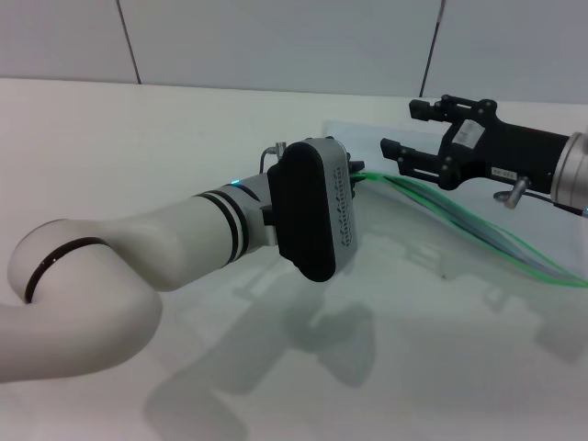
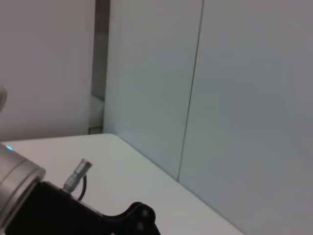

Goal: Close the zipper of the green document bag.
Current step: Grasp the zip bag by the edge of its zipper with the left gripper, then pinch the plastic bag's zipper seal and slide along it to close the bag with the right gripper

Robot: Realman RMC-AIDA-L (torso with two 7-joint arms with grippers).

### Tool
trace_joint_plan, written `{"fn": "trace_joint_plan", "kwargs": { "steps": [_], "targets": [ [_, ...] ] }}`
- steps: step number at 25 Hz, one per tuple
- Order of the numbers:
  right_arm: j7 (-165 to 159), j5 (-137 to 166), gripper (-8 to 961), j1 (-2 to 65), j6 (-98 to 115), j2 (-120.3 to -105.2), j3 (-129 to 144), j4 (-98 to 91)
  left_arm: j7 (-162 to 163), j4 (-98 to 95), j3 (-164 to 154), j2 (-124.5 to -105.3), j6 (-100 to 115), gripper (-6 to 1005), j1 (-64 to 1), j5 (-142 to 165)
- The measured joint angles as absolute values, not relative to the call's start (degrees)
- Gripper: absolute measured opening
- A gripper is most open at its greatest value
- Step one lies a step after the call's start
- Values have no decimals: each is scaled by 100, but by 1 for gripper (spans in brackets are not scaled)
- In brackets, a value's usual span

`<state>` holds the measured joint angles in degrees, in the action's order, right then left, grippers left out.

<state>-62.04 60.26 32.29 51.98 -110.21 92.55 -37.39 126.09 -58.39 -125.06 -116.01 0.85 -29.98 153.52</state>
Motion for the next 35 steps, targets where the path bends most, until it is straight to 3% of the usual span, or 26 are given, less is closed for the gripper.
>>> {"fn": "trace_joint_plan", "kwargs": {
  "steps": [6,8,35],
  "targets": [
    [-6255,7640,640,2631,5041,-11544,8335,-4908,12613,-5844,-12506,-11601,66,47,-2997,15207],
    [-6256,7966,636,2507,5058,-11631,8182,-5145,12613,-5848,-12506,-11601,64,47,-3005,15113],
    [-5601,8219,568,2515,3858,-11640,9558,-5362,12621,-6052,-12498,-11580,93,47,-2992,14677]
  ]
}}
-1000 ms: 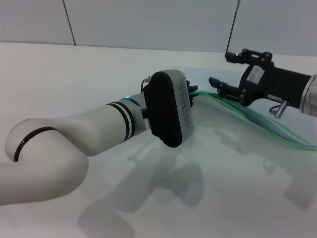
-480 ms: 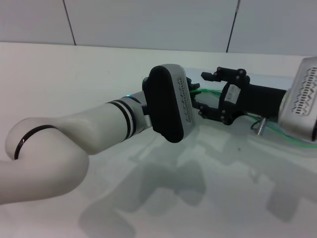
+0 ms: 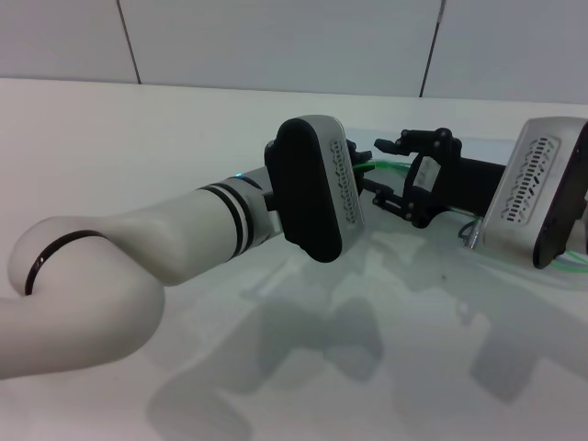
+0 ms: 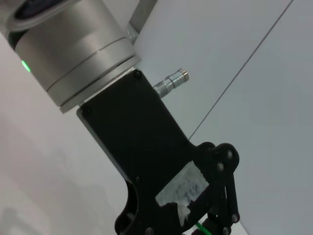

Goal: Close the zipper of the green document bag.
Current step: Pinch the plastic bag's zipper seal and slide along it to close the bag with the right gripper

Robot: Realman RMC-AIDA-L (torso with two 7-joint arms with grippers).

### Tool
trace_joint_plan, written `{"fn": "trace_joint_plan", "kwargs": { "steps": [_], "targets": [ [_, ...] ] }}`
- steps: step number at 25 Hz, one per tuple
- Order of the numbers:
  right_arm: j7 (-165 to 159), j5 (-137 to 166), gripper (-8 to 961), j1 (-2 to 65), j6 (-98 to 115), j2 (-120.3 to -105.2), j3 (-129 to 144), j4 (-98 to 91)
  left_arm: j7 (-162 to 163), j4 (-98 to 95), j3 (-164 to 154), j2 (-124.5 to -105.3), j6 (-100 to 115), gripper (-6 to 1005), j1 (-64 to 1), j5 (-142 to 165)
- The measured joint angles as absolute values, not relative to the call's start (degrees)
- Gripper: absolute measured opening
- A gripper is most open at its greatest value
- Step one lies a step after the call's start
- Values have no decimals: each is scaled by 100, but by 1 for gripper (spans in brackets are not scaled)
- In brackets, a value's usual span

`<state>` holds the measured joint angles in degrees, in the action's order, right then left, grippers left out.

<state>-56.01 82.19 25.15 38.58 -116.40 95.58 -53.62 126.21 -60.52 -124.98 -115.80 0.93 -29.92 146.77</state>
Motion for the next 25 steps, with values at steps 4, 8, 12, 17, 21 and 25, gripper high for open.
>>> {"fn": "trace_joint_plan", "kwargs": {
  "steps": [4,8,12,17,21,25],
  "targets": [
    [-5599,8226,521,2516,3850,-11630,9552,-5364,12622,-6063,-12497,-11583,91,47,-2993,14676],
    [-5596,8228,438,2511,3843,-11629,9560,-5370,12622,-6067,-12498,-11583,89,47,-2994,14676],
    [-5543,8228,419,2489,3840,-11636,9531,-5374,12622,-6069,-12499,-11582,84,47,-2997,14676],
    [-5530,8228,396,2486,3819,-11637,9514,-5379,12617,-6069,-12499,-11580,83,46,-2997,14676],
    [-5528,8227,300,2488,3720,-11639,9546,-5379,12608,-6069,-12499,-11578,83,46,-2997,14678],
    [-5528,8225,273,2493,3703,-11643,9556,-5379,12602,-6069,-12498,-11576,83,46,-2997,14678]
  ]
}}
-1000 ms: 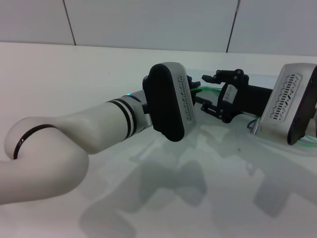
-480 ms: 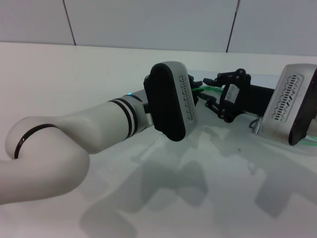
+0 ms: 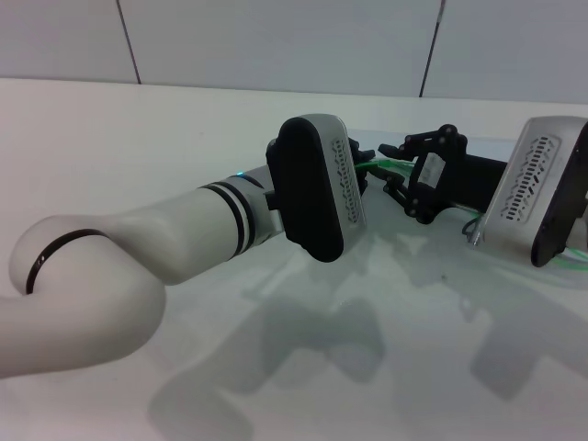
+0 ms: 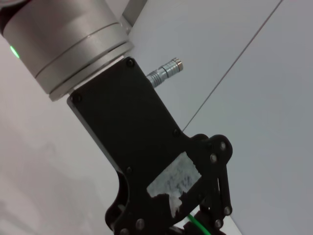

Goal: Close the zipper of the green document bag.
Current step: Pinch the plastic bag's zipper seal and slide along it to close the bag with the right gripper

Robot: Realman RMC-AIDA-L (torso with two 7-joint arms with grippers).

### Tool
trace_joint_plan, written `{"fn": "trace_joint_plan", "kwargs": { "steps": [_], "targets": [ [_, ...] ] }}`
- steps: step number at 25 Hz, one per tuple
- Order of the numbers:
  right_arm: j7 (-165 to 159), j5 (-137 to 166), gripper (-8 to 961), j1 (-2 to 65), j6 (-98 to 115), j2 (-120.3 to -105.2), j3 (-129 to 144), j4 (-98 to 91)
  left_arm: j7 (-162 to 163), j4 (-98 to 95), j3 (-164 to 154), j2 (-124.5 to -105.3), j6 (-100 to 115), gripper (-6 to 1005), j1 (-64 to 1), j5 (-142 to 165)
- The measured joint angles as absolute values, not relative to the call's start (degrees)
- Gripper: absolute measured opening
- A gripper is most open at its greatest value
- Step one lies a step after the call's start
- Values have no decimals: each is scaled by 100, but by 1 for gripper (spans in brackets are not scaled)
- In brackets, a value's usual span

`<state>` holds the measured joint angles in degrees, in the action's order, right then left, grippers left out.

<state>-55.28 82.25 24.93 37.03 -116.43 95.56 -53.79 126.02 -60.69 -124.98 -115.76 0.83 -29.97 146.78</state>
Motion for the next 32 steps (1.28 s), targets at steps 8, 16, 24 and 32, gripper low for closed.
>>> {"fn": "trace_joint_plan", "kwargs": {
  "steps": [8,16,24,32],
  "targets": [
    [-5556,8226,180,2501,3700,-11638,9555,-5373,12584,-6063,-12498,-11575,85,46,-2997,14678],
    [-5531,8226,149,2504,3700,-11637,9574,-5344,12568,-6041,-12498,-11582,88,46,-2997,14686],
    [-5528,8226,99,2505,3702,-11636,9593,-5337,12568,-6024,-12498,-11584,88,46,-2997,14691],
    [-5539,8226,84,2505,3700,-11630,9571,-5305,12568,-6029,-12498,-11576,66,46,-2991,14690]
  ]
}}
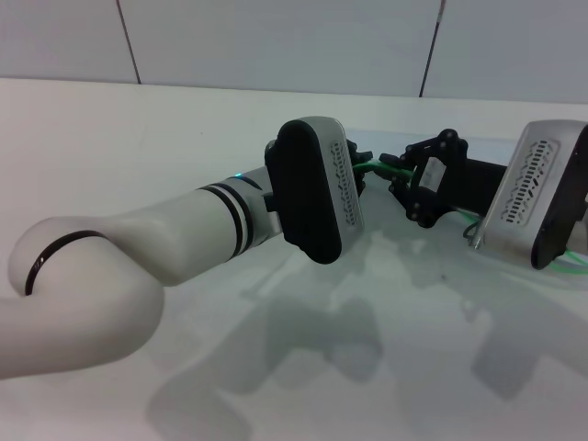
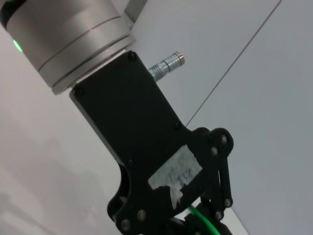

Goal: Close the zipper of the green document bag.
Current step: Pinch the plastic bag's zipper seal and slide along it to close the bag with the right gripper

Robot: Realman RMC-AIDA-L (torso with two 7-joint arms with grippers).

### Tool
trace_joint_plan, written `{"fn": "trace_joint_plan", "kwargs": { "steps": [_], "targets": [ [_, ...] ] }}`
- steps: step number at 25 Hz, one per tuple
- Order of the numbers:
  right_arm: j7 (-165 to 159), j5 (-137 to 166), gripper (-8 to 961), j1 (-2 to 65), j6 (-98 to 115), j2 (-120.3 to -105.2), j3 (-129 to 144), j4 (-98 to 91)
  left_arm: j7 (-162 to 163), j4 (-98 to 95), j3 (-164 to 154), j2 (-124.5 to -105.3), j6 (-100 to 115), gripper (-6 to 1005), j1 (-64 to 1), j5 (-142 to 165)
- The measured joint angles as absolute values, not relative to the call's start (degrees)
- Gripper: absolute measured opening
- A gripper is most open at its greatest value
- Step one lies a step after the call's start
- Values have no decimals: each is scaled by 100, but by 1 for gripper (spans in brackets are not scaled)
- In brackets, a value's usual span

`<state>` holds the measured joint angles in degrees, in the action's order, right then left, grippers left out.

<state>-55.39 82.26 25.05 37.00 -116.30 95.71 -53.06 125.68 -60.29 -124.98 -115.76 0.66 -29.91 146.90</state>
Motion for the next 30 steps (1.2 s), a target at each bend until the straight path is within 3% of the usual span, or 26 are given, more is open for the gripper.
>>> {"fn": "trace_joint_plan", "kwargs": {
  "steps": [15,30],
  "targets": [
    [-5563,8227,81,2505,3446,-11612,9196,-4822,12537,-6340,-12346,-11477,9,47,-2601,14740],
    [-5197,8236,80,2498,3401,-11593,7898,-4143,11990,-6951,-11837,-11470,-3,46,-1813,14740]
  ]
}}
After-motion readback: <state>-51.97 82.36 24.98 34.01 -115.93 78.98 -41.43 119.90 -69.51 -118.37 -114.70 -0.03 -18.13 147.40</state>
